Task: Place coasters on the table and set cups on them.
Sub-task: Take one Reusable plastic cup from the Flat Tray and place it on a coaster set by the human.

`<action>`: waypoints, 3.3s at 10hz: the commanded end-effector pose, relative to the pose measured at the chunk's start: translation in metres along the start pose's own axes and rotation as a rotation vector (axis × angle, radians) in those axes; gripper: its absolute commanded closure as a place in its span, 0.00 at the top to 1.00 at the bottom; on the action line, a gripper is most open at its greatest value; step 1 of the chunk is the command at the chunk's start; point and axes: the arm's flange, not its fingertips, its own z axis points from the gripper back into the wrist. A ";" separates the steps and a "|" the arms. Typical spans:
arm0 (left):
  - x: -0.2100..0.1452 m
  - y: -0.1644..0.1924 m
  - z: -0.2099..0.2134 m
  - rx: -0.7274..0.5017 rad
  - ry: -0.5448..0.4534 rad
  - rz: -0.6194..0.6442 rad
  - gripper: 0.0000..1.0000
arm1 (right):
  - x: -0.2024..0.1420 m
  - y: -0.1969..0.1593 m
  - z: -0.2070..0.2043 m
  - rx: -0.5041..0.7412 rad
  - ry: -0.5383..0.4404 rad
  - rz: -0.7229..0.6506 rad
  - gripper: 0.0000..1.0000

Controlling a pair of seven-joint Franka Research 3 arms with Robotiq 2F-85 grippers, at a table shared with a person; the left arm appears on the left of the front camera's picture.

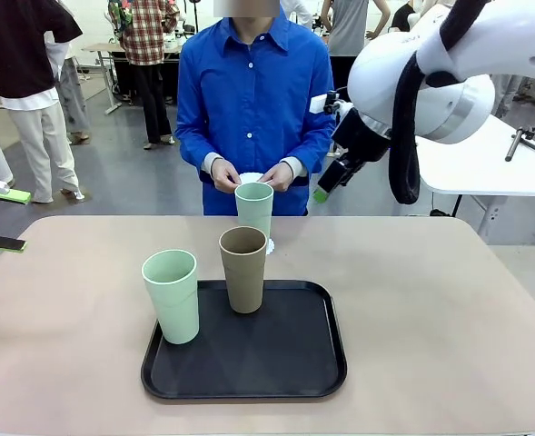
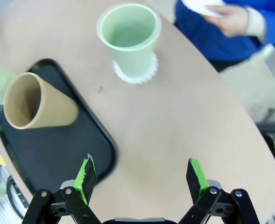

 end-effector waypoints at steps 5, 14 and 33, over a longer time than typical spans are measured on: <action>0.000 0.000 0.001 -0.015 -0.005 -0.008 1.00 | -0.098 -0.019 0.081 -0.170 0.225 -0.375 1.00; 0.000 0.000 0.001 -0.015 -0.005 -0.008 1.00 | -0.219 -0.036 0.073 -0.120 0.183 -0.565 1.00; 0.000 0.000 0.001 -0.015 -0.005 -0.008 1.00 | -0.419 -0.218 0.096 1.020 -0.400 -1.022 1.00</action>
